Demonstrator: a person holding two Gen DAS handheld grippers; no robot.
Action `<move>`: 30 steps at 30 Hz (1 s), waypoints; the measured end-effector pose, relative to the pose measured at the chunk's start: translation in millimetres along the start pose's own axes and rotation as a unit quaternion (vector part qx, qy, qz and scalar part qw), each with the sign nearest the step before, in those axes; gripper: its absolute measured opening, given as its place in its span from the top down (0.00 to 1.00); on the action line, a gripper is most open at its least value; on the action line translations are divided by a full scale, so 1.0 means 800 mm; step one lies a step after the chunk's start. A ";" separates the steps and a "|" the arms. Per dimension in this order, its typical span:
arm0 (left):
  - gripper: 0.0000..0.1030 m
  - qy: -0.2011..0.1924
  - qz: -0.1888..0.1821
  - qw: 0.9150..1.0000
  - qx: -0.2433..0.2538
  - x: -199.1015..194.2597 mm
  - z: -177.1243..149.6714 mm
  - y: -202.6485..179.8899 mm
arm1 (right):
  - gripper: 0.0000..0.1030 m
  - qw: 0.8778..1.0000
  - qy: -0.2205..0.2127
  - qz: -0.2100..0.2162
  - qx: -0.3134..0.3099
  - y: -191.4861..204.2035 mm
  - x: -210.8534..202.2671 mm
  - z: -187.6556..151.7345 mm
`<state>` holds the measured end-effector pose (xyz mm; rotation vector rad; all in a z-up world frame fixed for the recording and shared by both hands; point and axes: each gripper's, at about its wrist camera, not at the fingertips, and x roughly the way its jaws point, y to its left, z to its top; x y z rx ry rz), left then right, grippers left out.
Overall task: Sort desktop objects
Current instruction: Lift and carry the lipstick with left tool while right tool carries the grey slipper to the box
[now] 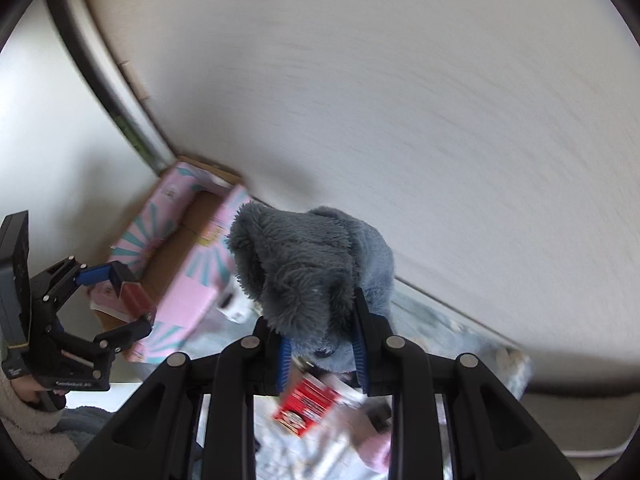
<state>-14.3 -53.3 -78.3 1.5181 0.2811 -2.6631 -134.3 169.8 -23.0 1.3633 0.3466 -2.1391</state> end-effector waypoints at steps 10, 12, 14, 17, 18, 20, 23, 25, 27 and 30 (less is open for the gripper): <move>0.20 0.018 0.043 0.998 -0.043 0.004 -0.026 0.086 | 0.77 0.994 0.014 0.065 -0.081 0.118 0.060 0.071; 0.20 0.024 0.047 0.998 -0.046 0.007 -0.030 0.096 | 0.77 0.992 0.025 0.073 -0.096 0.140 0.079 0.082; 0.20 0.030 0.051 0.997 -0.046 0.010 -0.034 0.103 | 0.77 0.991 0.034 0.077 -0.107 0.157 0.096 0.087; 0.20 0.042 0.061 0.996 -0.054 0.018 -0.042 0.112 | 0.77 0.987 0.050 0.086 -0.124 0.176 0.121 0.095; 0.20 0.046 0.061 0.995 -0.058 0.020 -0.045 0.116 | 0.77 0.986 0.054 0.089 -0.131 0.184 0.131 0.098; 0.20 0.053 0.060 0.995 -0.064 0.026 -0.051 0.121 | 0.77 0.984 0.059 0.093 -0.141 0.198 0.146 0.100; 0.20 0.065 0.059 0.994 -0.072 0.034 -0.060 0.129 | 0.77 0.981 0.071 0.100 -0.153 0.207 0.156 0.096; 0.20 0.074 0.060 0.993 -0.075 0.040 -0.065 0.134 | 0.77 0.979 0.082 0.103 -0.158 0.215 0.171 0.096; 0.20 0.084 0.061 0.991 -0.079 0.046 -0.069 0.138 | 0.77 0.977 0.092 0.105 -0.162 0.222 0.185 0.096; 0.20 0.093 0.062 0.991 -0.078 0.053 -0.073 0.135 | 0.77 0.975 0.102 0.103 -0.171 0.231 0.199 0.096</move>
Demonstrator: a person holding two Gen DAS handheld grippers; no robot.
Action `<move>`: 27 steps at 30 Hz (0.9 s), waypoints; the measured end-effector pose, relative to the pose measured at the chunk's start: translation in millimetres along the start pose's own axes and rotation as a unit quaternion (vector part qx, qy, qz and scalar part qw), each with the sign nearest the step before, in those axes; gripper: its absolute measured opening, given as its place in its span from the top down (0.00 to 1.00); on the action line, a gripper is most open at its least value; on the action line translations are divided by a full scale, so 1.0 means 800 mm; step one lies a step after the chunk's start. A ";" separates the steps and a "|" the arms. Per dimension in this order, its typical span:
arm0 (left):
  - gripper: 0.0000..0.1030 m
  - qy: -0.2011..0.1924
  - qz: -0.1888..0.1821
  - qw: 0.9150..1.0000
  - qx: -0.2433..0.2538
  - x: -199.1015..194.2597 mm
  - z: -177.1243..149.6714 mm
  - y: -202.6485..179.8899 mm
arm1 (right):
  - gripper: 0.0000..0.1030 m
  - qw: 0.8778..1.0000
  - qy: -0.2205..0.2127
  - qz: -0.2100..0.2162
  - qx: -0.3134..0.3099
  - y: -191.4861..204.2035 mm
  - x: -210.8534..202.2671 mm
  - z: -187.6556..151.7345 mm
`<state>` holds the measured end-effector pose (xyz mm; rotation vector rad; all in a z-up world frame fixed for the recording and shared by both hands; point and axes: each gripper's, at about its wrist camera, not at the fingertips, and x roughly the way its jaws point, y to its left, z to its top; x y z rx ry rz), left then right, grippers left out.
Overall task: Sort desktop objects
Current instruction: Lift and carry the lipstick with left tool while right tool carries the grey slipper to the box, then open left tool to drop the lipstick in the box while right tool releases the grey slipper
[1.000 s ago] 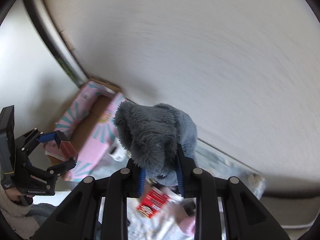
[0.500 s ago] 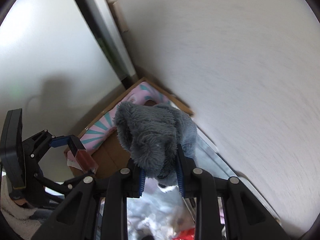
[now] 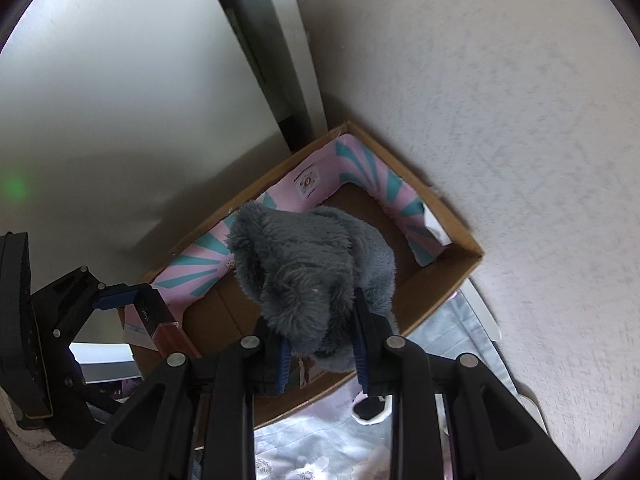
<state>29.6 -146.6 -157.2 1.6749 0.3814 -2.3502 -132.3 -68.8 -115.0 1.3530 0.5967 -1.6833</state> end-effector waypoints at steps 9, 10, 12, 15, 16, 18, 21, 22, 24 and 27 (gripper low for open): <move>0.20 0.008 -0.007 1.000 -0.003 0.007 -0.005 -0.006 | 0.77 1.000 0.016 0.005 -0.002 -0.002 0.012 0.008; 0.19 0.008 -0.014 1.000 -0.001 0.006 -0.005 -0.007 | 0.76 1.000 0.018 0.005 -0.003 -0.002 0.013 0.008; 0.18 0.006 -0.013 1.000 0.003 0.004 -0.006 -0.011 | 0.68 1.000 0.026 0.007 -0.009 0.001 0.016 0.010; 0.07 -0.008 0.005 1.000 0.016 -0.005 -0.006 -0.016 | 0.54 1.000 0.018 0.000 -0.010 0.003 0.015 0.013; 0.06 -0.014 0.006 1.000 0.018 -0.009 -0.006 -0.016 | 0.54 1.000 0.005 0.000 -0.009 0.002 0.009 0.014; 0.05 -0.020 0.001 1.000 0.020 -0.016 -0.004 -0.016 | 0.53 1.000 -0.028 0.002 -0.004 0.000 -0.007 0.014; 0.02 -0.016 -0.013 1.000 0.024 -0.020 0.001 -0.017 | 0.45 0.998 -0.059 -0.019 0.003 -0.005 -0.031 0.011; 0.02 -0.016 -0.018 0.999 0.023 -0.018 0.007 -0.015 | 0.43 0.998 -0.062 -0.033 0.004 -0.007 -0.037 0.009; 0.02 -0.013 -0.033 0.999 0.018 -0.020 0.008 -0.014 | 0.42 0.996 -0.063 -0.059 0.000 -0.008 -0.046 0.005; 0.01 0.008 -0.060 0.998 0.010 -0.014 0.014 -0.012 | 0.42 0.993 -0.076 -0.091 -0.014 -0.011 -0.060 -0.006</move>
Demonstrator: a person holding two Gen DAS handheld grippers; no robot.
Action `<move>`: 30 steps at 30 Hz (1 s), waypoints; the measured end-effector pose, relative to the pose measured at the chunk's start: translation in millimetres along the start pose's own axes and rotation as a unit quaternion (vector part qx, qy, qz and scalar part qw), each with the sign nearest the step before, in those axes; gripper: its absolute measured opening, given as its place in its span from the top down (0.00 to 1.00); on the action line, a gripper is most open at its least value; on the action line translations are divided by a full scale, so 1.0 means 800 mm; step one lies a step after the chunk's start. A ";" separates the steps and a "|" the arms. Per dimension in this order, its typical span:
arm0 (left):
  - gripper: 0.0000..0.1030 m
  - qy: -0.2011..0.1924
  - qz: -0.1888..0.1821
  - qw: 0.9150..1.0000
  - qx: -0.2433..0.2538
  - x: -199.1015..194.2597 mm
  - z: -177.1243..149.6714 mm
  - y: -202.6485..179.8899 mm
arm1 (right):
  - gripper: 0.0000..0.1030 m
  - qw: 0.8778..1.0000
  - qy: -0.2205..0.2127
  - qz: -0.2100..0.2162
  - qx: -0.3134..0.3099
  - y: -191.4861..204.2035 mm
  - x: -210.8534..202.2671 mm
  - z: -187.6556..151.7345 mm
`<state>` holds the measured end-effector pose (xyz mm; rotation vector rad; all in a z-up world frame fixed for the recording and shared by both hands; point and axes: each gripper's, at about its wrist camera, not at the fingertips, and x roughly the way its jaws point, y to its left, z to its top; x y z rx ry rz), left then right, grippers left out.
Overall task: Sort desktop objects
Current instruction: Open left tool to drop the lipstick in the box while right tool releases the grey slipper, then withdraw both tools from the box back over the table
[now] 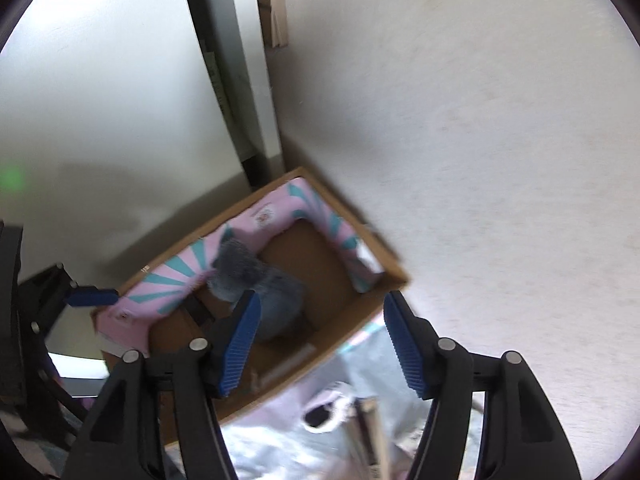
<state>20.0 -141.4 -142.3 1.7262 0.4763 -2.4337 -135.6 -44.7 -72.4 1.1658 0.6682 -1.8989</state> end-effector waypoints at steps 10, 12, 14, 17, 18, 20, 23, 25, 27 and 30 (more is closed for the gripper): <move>0.00 -0.011 0.012 0.999 0.044 -0.006 0.008 -0.035 | 0.42 0.999 0.008 0.019 0.039 -0.024 -0.044 -0.040; 0.00 -0.017 0.007 0.998 0.055 -0.011 0.011 -0.047 | 0.42 0.999 0.008 0.011 0.048 -0.031 -0.057 -0.051; 0.00 -0.020 0.003 0.998 0.067 -0.016 0.015 -0.061 | 0.42 0.998 0.008 0.003 0.062 -0.040 -0.071 -0.065; 0.00 -0.029 0.004 0.995 0.099 -0.021 0.019 -0.088 | 0.42 0.996 0.010 -0.007 0.083 -0.054 -0.091 -0.085; 0.00 -0.031 0.004 0.994 0.107 -0.023 0.020 -0.094 | 0.42 0.996 0.010 -0.011 0.093 -0.060 -0.099 -0.094; 0.00 -0.035 0.004 0.992 0.124 -0.026 0.020 -0.112 | 0.35 0.993 0.006 -0.017 0.114 -0.072 -0.117 -0.111; 0.00 -0.037 -0.007 0.989 0.143 -0.026 0.019 -0.139 | 0.17 0.988 0.000 -0.035 0.149 -0.092 -0.143 -0.141; 0.00 -0.036 -0.018 0.987 0.158 -0.023 0.017 -0.160 | 0.17 0.984 -0.005 -0.049 0.169 -0.105 -0.160 -0.164; 0.00 -0.035 -0.024 0.984 0.172 -0.019 0.013 -0.178 | 0.17 0.980 -0.004 -0.067 0.186 -0.115 -0.171 -0.185; 0.00 -0.041 -0.049 0.979 0.194 -0.015 0.005 -0.208 | 0.17 0.972 -0.001 -0.094 0.217 -0.129 -0.183 -0.225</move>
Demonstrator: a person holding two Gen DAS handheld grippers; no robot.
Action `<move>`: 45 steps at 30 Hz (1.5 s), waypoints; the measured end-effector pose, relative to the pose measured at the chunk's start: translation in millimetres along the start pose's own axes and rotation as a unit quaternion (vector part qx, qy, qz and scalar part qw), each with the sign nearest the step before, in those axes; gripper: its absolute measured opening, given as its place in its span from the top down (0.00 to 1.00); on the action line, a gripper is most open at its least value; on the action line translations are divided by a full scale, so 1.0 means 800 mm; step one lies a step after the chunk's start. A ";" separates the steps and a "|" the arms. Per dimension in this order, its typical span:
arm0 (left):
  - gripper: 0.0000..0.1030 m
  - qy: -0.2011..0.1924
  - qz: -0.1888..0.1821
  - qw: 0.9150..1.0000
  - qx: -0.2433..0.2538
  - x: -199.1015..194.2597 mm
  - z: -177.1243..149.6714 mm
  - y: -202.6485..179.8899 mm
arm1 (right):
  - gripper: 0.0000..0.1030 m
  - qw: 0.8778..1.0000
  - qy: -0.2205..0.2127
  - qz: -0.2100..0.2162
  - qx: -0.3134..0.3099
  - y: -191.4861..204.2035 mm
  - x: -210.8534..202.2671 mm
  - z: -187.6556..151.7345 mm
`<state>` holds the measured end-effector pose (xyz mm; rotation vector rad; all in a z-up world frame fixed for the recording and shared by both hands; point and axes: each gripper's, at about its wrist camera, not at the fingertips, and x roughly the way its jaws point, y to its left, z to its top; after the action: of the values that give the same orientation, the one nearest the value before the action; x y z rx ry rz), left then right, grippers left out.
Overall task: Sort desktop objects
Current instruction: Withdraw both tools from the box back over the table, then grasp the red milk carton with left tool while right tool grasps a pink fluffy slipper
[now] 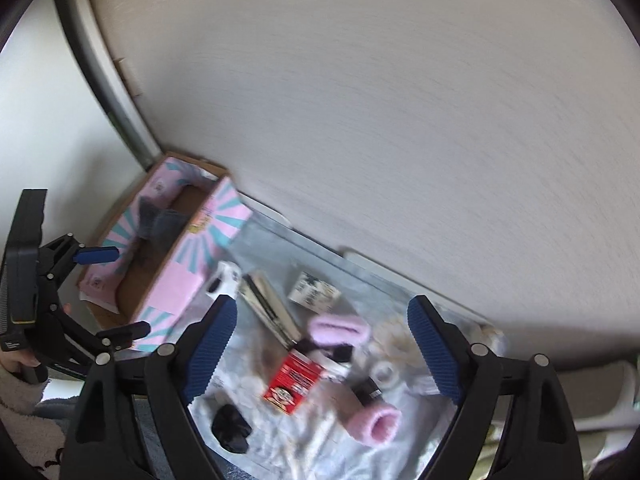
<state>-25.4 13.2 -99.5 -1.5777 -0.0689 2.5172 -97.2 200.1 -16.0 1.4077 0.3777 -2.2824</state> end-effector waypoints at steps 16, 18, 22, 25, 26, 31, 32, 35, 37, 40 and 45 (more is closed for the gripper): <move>0.00 0.064 -0.030 0.995 0.073 0.094 -0.007 -0.133 | 0.00 0.992 0.033 -0.016 0.118 -0.083 0.005 -0.146; 0.00 0.066 -0.025 0.996 0.055 0.112 -0.011 -0.139 | 0.00 0.989 0.079 -0.023 0.123 -0.088 0.026 -0.165; 0.00 0.068 -0.005 0.997 0.035 0.143 -0.019 -0.148 | 0.00 0.986 0.088 -0.045 0.131 -0.095 0.050 -0.195; 0.00 0.076 0.002 0.996 0.039 0.162 -0.022 -0.158 | 0.00 0.986 0.098 -0.038 0.133 -0.097 0.074 -0.211; 0.00 0.082 0.003 0.996 0.039 0.169 -0.023 -0.160 | 0.00 0.985 0.103 -0.035 0.134 -0.098 0.084 -0.216; 0.01 0.098 0.001 0.995 0.017 0.190 -0.026 -0.159 | 0.00 0.982 0.123 -0.020 0.141 -0.102 0.119 -0.227; 0.01 0.098 0.001 0.995 0.014 0.193 -0.026 -0.159 | 0.00 0.982 0.125 -0.022 0.140 -0.104 0.125 -0.229; 0.01 0.101 0.010 0.995 0.014 0.202 -0.029 -0.159 | 0.00 0.982 0.125 -0.012 0.141 -0.109 0.137 -0.233; 0.01 0.105 0.014 0.994 0.014 0.208 -0.030 -0.158 | 0.00 0.982 0.126 -0.005 0.142 -0.111 0.143 -0.234; 0.02 0.109 0.016 0.994 0.007 0.216 -0.031 -0.156 | 0.03 0.982 0.133 -0.001 0.132 -0.108 0.155 -0.235; 0.06 0.110 0.030 0.993 0.004 0.221 -0.032 -0.150 | 0.07 0.982 0.139 0.010 0.124 -0.104 0.171 -0.236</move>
<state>-63.3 159.7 -252.5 -1.8684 0.0166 2.3639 -45.1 326.8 -222.6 1.8557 0.1642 -2.1765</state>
